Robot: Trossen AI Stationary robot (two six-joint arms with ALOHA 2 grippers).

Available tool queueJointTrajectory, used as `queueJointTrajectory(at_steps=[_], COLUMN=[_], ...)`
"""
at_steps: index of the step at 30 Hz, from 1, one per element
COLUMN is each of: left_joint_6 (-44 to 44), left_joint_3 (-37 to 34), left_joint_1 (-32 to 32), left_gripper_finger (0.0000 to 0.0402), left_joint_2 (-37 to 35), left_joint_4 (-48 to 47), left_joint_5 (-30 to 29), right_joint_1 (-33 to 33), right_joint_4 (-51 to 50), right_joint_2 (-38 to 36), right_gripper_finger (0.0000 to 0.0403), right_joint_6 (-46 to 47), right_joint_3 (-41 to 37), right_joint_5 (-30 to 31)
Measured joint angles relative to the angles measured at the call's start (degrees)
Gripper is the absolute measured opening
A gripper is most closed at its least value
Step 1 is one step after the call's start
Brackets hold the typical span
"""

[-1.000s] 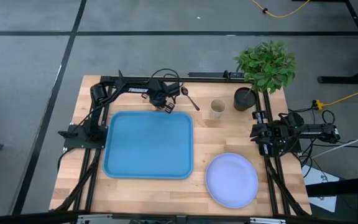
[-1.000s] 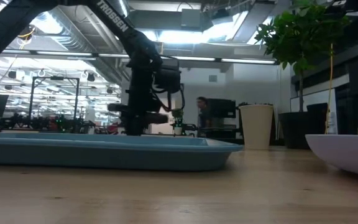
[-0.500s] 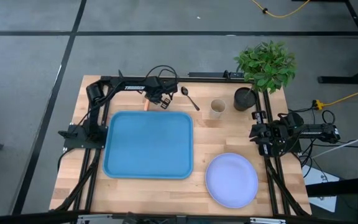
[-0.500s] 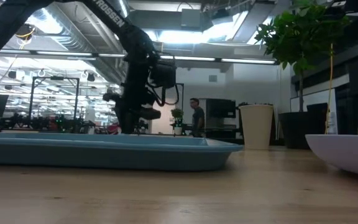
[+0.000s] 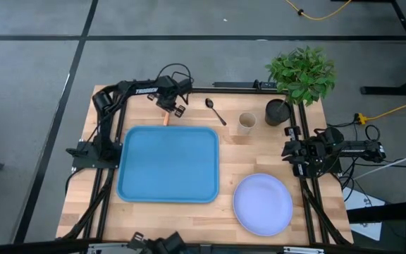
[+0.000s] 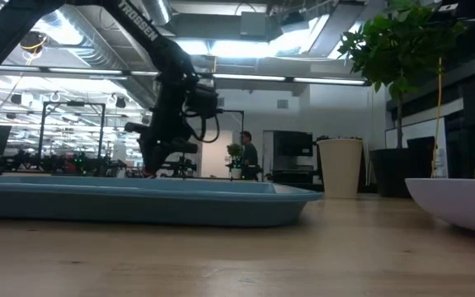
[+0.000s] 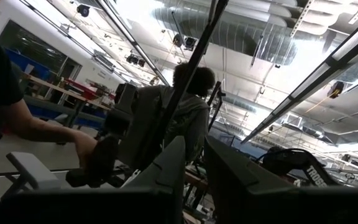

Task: Pick and place plate/cup/fork/spoon on tray
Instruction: Put the orange fork on the blue tray

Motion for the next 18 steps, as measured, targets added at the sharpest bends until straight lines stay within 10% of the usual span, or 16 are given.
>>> queueJointTrajectory(at_steps=[18], left_joint_6=[-1.38], left_joint_3=[-0.02], left_joint_1=[2.11], left_gripper_finger=[0.0055], left_joint_2=[0.0], left_joint_4=[8.04], left_joint_5=[5.76], right_joint_1=[0.01], right_joint_4=[-1.33], right_joint_2=[0.0], right_gripper_finger=[0.0067], right_joint_6=[-0.02], right_joint_3=[0.0], right_joint_5=[0.0])
